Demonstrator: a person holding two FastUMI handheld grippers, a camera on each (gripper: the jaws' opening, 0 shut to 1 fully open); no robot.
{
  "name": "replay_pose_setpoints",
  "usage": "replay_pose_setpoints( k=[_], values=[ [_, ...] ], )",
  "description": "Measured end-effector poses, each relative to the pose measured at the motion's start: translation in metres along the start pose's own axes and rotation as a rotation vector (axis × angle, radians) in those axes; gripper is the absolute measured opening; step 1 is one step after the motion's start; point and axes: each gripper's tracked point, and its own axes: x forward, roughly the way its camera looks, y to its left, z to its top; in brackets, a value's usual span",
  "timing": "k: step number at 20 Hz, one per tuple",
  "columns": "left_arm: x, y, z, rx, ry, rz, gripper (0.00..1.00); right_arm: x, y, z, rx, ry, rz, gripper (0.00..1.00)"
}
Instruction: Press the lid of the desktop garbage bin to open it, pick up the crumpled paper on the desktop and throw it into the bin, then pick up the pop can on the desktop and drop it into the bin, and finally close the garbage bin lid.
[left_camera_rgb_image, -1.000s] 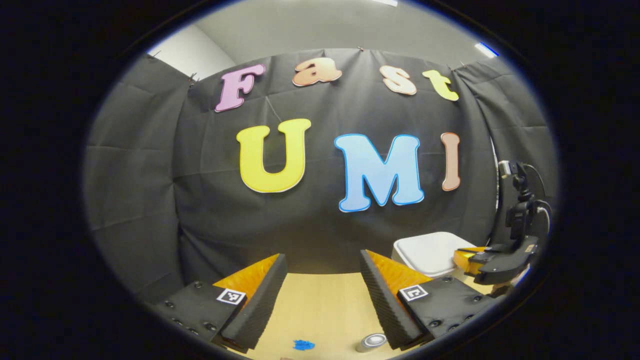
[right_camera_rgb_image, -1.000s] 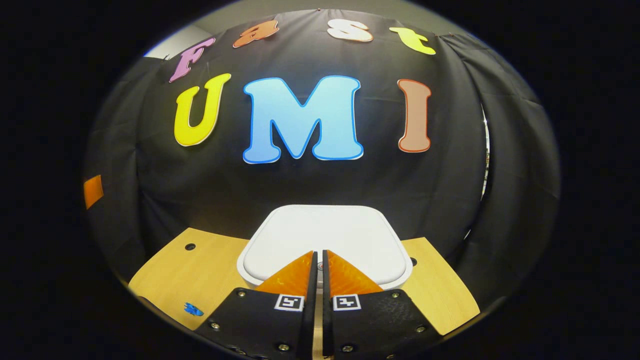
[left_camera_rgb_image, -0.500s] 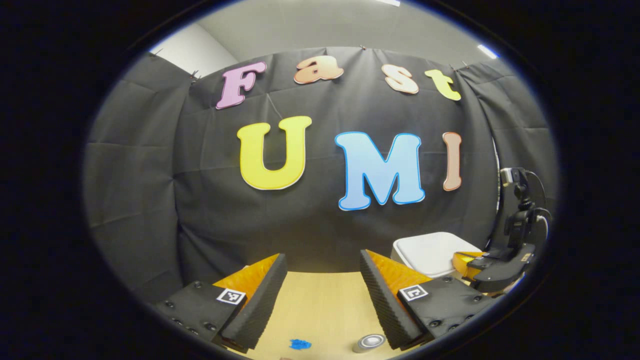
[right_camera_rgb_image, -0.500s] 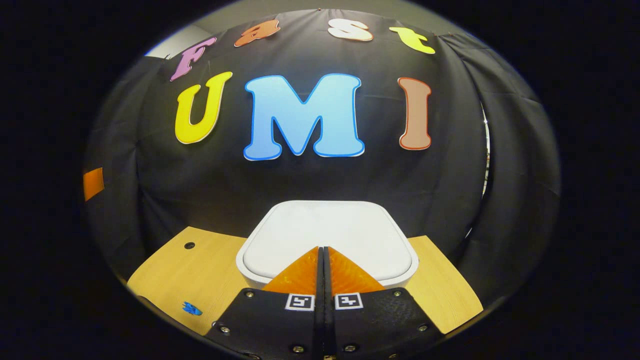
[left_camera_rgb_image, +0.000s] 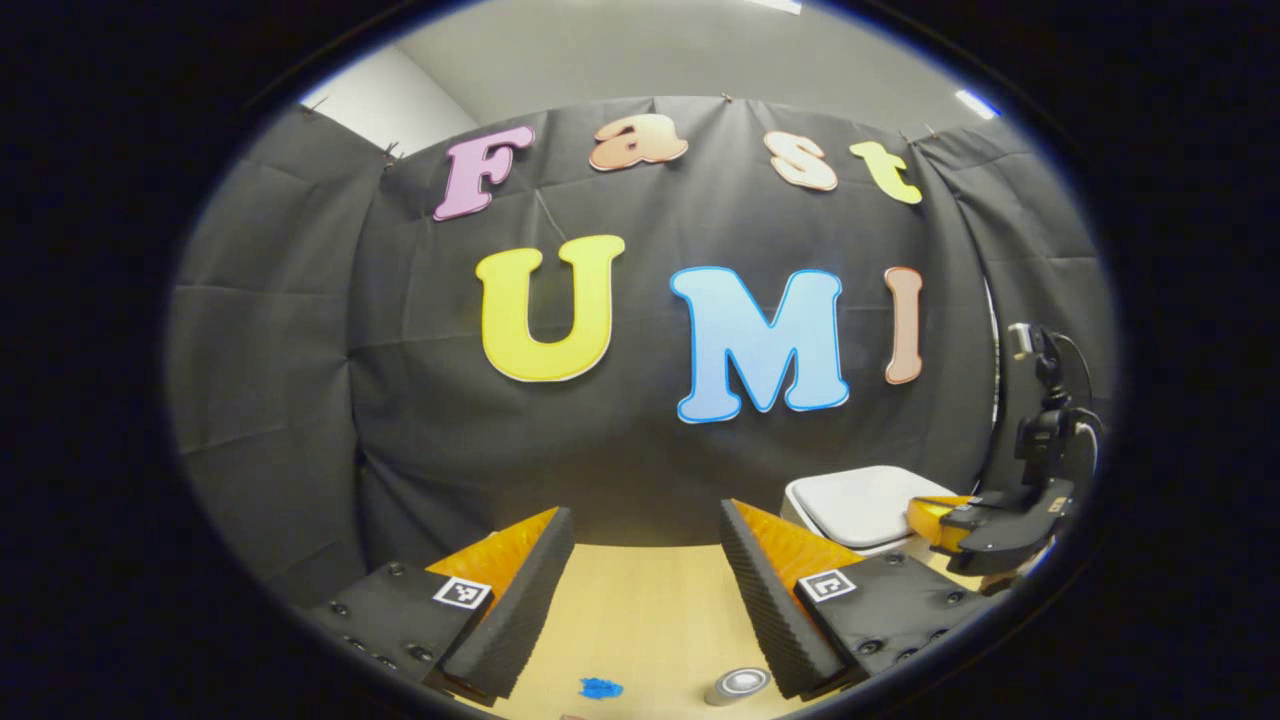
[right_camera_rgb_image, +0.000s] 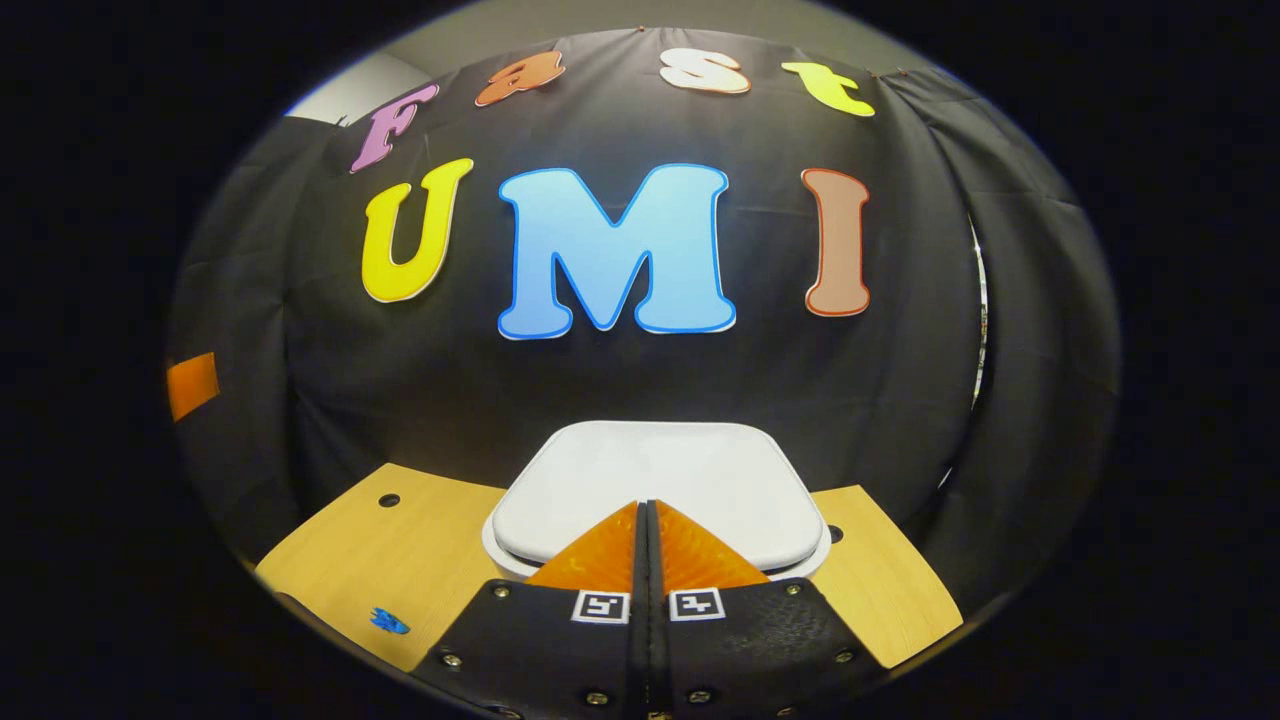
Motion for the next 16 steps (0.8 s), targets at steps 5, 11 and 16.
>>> replay_pose_setpoints(
  k=[5, 11, 16],
  values=[
    [0.001, 0.000, -0.003, -0.014, 0.006, -0.005, 0.99, -0.007, -0.002, 0.034, 0.013, -0.087, -0.014, 0.00],
    [0.001, 0.005, -0.006, -0.016, 0.010, -0.001, 0.99, -0.014, -0.007, 0.061, 0.029, -0.164, -0.037, 0.00],
    [-0.001, 0.004, -0.008, -0.026, 0.010, -0.003, 0.96, -0.017, -0.010, 0.066, 0.030, -0.173, -0.046, 0.00]
  ],
)
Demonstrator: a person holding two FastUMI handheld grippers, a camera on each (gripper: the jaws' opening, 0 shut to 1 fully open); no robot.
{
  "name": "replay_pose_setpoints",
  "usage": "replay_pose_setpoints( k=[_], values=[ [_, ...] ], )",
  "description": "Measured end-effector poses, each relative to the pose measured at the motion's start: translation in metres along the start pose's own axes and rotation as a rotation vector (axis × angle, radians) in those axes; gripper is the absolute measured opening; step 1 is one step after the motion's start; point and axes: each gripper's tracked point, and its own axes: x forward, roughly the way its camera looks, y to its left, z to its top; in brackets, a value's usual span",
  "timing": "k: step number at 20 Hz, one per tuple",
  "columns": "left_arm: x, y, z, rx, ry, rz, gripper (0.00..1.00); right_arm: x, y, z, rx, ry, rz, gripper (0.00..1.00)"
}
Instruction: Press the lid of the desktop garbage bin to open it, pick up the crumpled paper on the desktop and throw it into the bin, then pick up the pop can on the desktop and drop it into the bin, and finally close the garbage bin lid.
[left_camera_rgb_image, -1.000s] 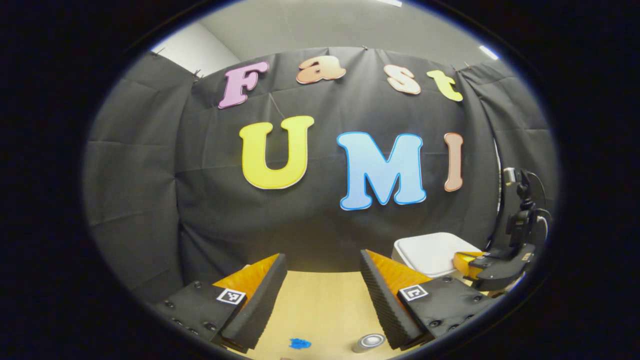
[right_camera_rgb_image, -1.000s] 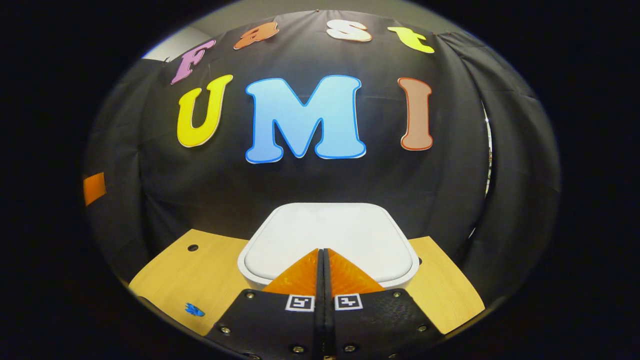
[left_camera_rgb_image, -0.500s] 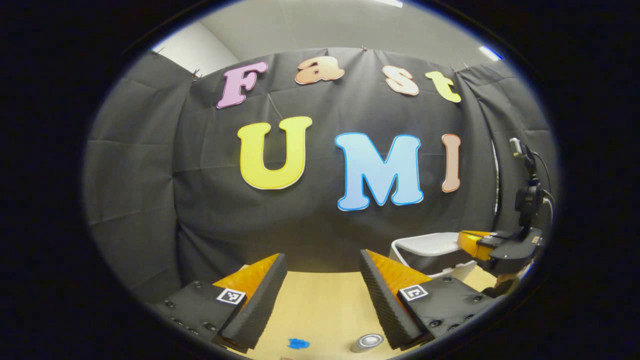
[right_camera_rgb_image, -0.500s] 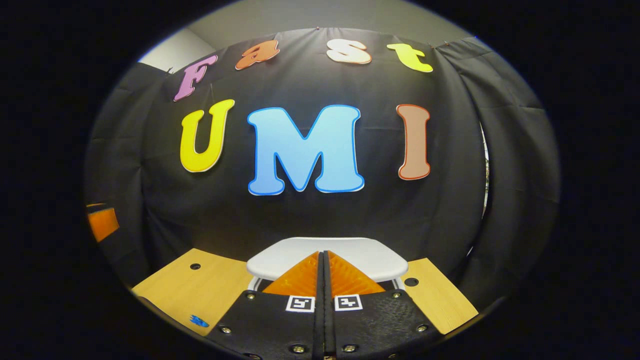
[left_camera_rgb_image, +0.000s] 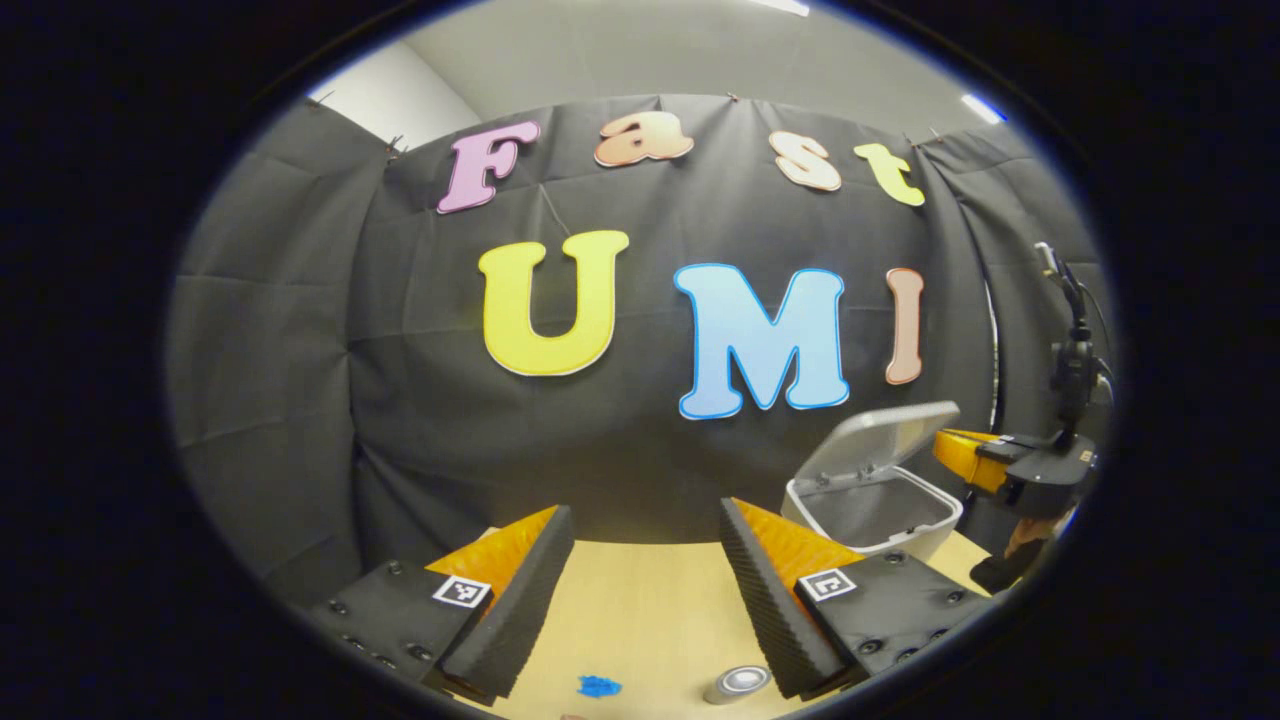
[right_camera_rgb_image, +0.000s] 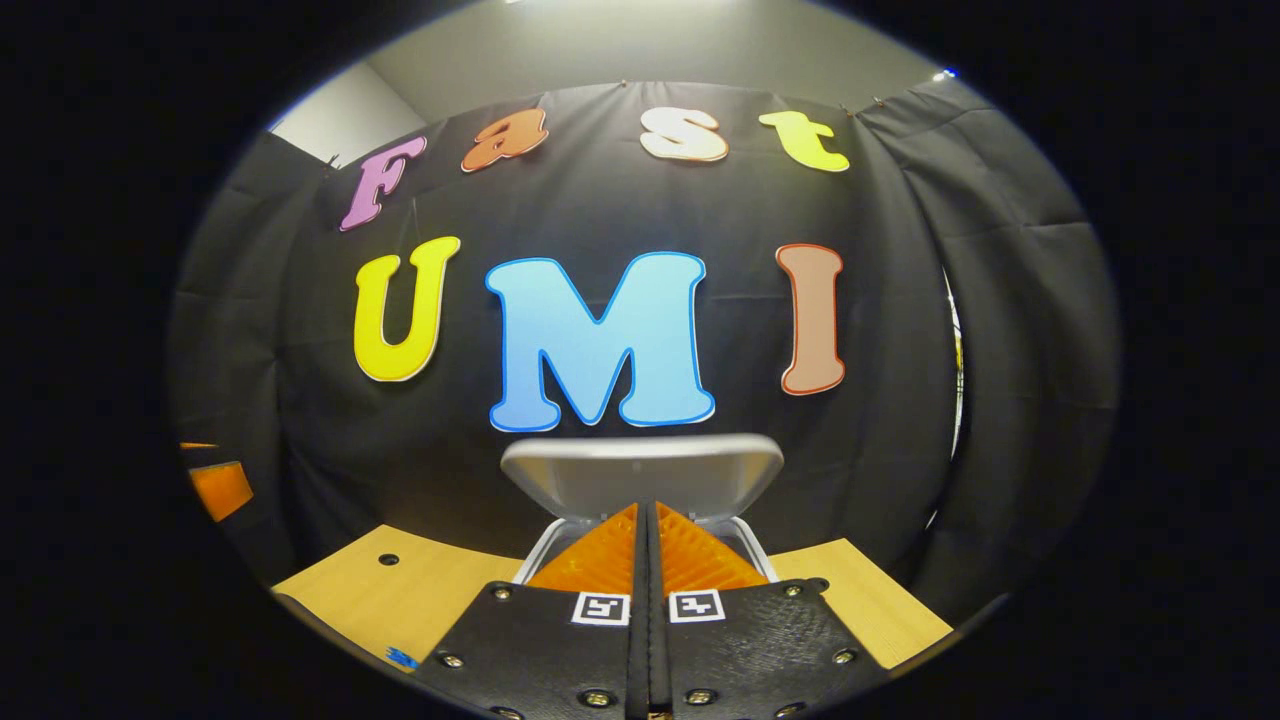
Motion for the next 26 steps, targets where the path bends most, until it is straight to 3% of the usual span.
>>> replay_pose_setpoints(
  k=[2, 6, 13, 14, 15, 16, 18, 19, 20, 23, 26],
  values=[
    [0.000, 0.000, -0.004, -0.004, 0.004, 0.000, 0.99, -0.002, -0.001, 0.001, 0.001, 0.001, -0.001, 0.00],
    [0.002, 0.010, -0.013, -0.022, 0.017, 0.005, 0.93, -0.008, 0.004, 0.006, 0.004, -0.010, 0.008, 0.00],
    [0.006, 0.031, -0.020, -0.037, 0.016, 0.044, 0.94, -0.025, 0.021, 0.023, 0.011, -0.040, 0.038, 0.00],
    [0.006, 0.032, -0.020, -0.040, 0.016, 0.045, 0.99, -0.027, 0.025, 0.023, 0.015, -0.041, 0.046, 0.01],
    [0.007, 0.031, -0.019, -0.045, 0.013, 0.046, 0.93, -0.031, 0.030, 0.024, 0.021, -0.039, 0.060, 0.02],
    [0.008, 0.029, -0.018, -0.048, 0.008, 0.045, 0.99, -0.031, 0.032, 0.023, 0.022, -0.033, 0.063, 0.19],
    [0.009, 0.026, -0.017, -0.050, -0.003, 0.041, 0.99, -0.036, 0.034, 0.023, 0.023, -0.023, 0.075, 0.55],
    [0.010, 0.024, -0.016, -0.048, -0.005, 0.040, 0.96, -0.036, 0.033, 0.022, 0.021, -0.019, 0.071, 0.65],
    [0.012, 0.023, -0.015, -0.048, -0.007, 0.039, 0.99, -0.037, 0.034, 0.023, 0.021, -0.019, 0.076, 0.76],
    [0.016, 0.020, -0.019, -0.065, -0.005, 0.032, 0.96, -0.037, 0.037, 0.023, 0.021, -0.015, 0.076, 0.88],
    [0.019, 0.026, -0.025, -0.084, 0.003, 0.040, 0.96, -0.041, 0.038, 0.025, 0.020, -0.019, 0.074, 0.91]
  ],
)
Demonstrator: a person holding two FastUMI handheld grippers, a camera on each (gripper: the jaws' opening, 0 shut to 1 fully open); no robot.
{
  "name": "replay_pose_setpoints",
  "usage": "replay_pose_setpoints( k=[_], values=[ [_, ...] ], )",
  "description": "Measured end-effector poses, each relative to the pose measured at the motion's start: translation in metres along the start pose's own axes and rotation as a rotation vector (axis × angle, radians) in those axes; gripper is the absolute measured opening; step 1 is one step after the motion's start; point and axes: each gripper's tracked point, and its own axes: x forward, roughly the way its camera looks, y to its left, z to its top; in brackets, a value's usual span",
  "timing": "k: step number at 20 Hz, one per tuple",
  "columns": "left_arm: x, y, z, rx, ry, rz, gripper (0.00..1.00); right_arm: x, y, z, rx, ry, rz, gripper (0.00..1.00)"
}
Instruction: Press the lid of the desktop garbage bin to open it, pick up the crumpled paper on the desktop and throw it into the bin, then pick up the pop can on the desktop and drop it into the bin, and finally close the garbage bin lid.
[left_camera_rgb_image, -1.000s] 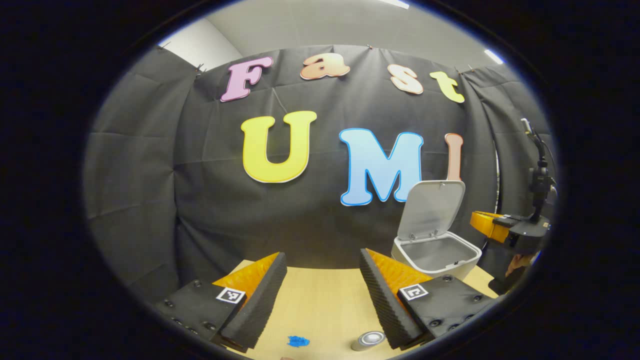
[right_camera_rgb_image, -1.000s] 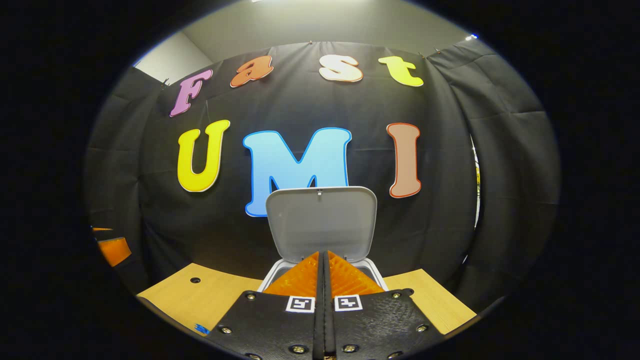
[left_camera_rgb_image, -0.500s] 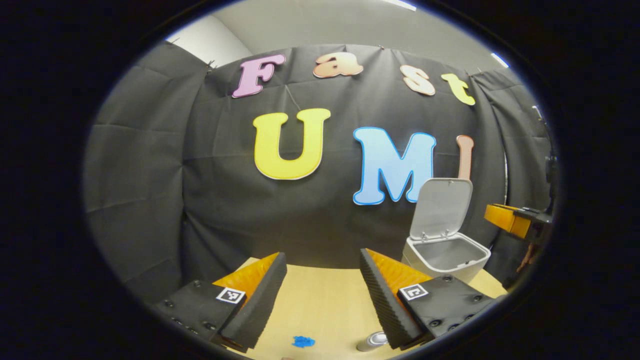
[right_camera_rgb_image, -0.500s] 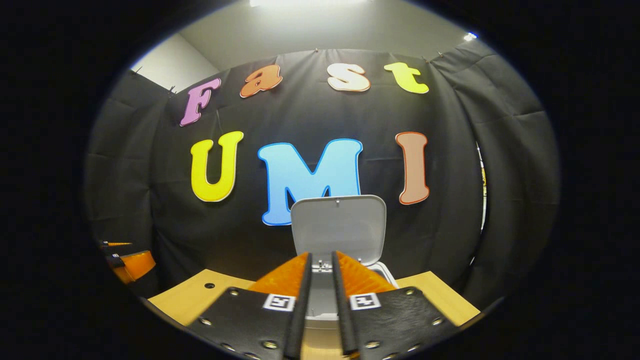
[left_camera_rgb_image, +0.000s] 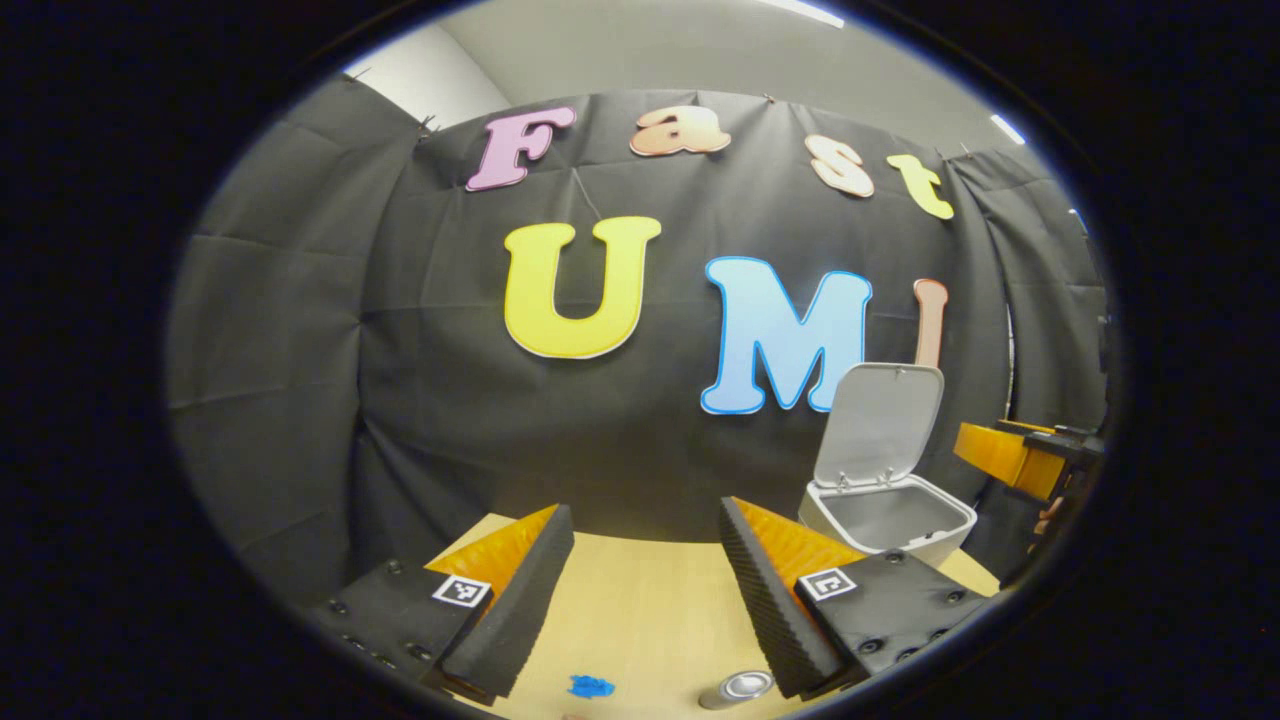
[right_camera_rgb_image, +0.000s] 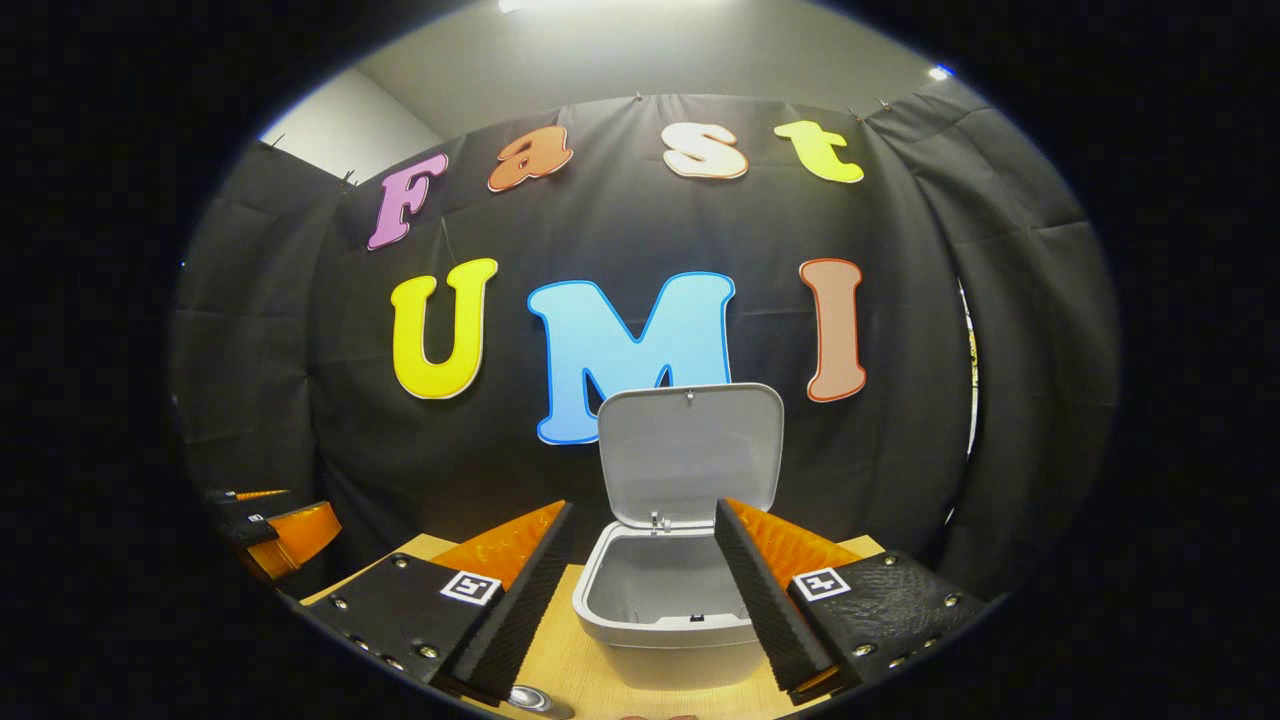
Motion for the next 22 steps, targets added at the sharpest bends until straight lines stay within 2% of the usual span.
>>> replay_pose_setpoints(
  k=[6, 11, 22],
  values=[
    [0.014, 0.032, -0.015, -0.002, 0.010, 0.035, 0.94, -0.006, -0.001, 0.000, -0.008, 0.002, -0.009, 0.91],
    [0.020, 0.057, -0.032, 0.002, 0.015, 0.055, 0.99, -0.008, -0.003, -0.008, -0.001, 0.022, -0.022, 0.91],
    [0.021, 0.080, -0.122, -0.040, 0.104, 0.101, 0.97, -0.023, -0.010, -0.029, -0.052, 0.100, -0.049, 0.90]
  ],
)
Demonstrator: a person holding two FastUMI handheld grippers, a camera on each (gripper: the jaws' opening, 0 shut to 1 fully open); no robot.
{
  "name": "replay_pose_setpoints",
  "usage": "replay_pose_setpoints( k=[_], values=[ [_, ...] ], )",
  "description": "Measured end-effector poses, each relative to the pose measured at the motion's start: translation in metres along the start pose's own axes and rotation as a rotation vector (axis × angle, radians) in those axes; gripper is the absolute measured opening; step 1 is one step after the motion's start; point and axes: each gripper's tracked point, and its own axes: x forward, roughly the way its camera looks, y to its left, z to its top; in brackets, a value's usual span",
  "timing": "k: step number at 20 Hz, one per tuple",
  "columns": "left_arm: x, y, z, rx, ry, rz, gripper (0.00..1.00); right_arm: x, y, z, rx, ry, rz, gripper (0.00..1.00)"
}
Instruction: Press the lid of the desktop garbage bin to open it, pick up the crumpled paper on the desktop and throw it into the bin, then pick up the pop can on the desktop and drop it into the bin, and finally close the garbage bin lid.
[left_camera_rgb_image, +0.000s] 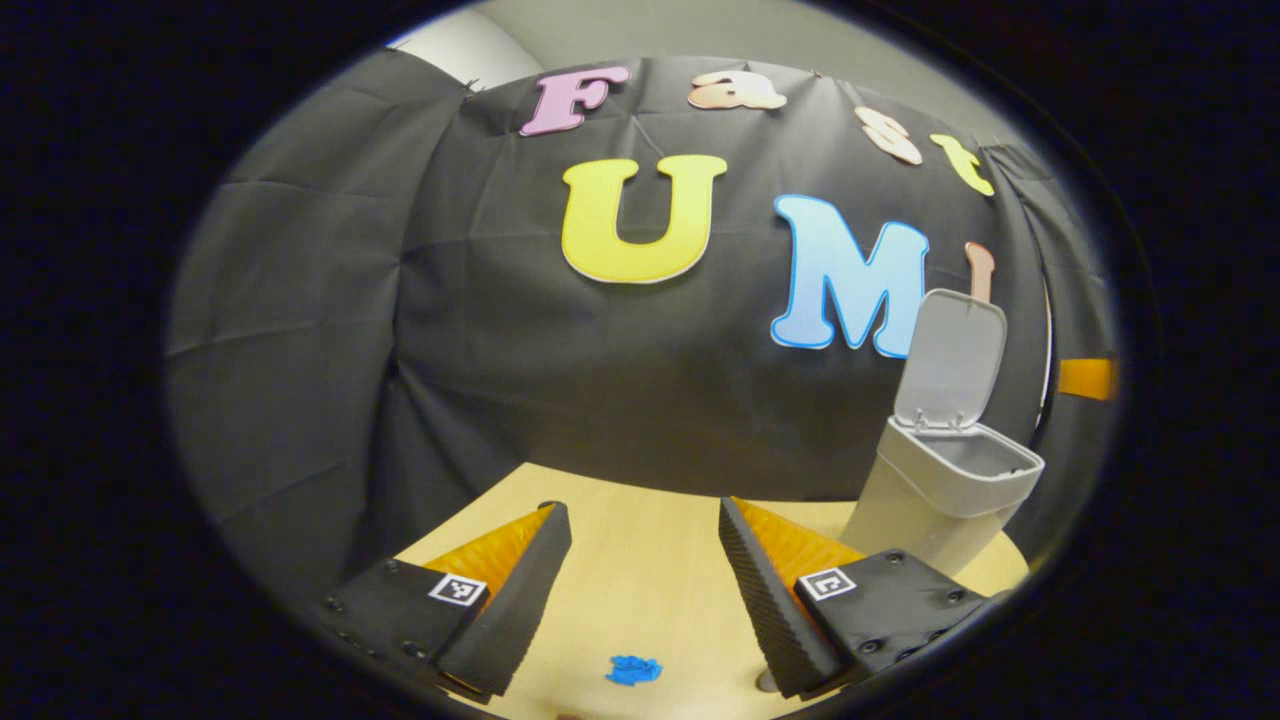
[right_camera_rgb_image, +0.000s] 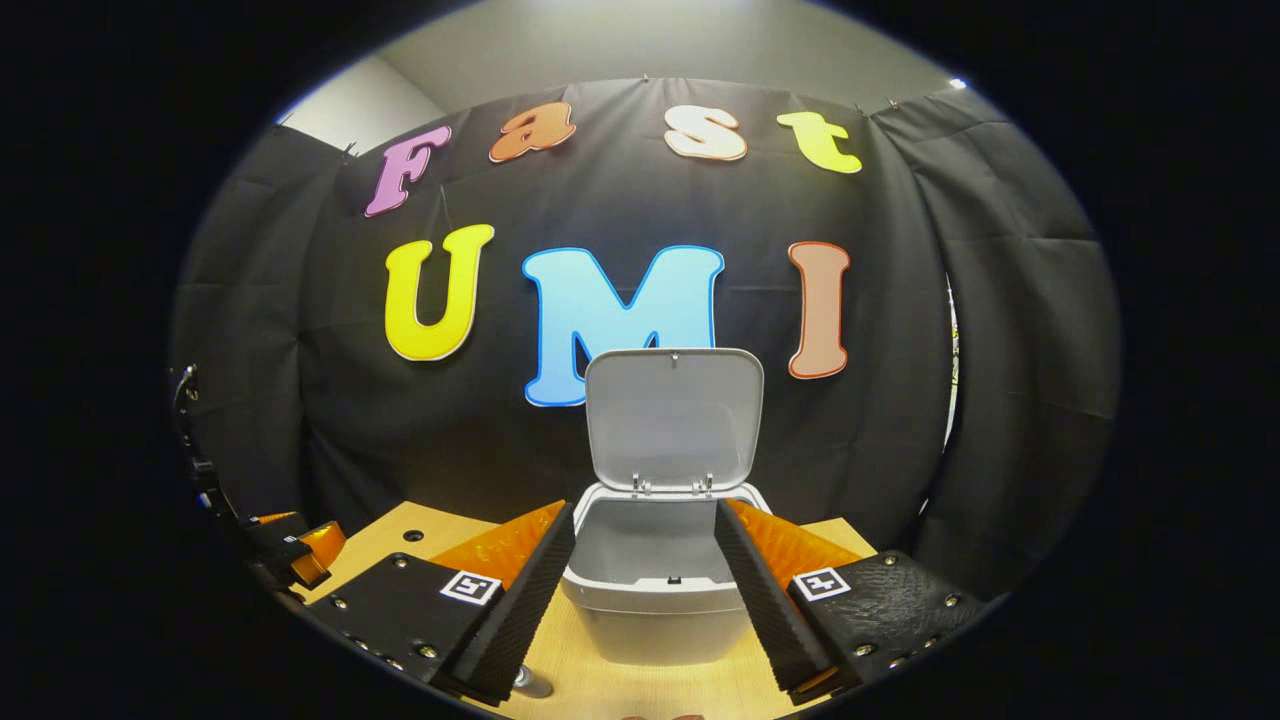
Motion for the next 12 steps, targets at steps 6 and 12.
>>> replay_pose_setpoints(
  k=[6, 12],
  values=[
    [0.011, 0.017, -0.051, -0.008, 0.062, 0.010, 0.96, -0.007, -0.010, -0.009, -0.010, 0.035, -0.037, 0.90],
    [0.021, 0.018, -0.104, -0.008, 0.162, -0.025, 0.94, -0.011, -0.012, -0.023, -0.005, 0.077, -0.060, 0.90]
  ],
)
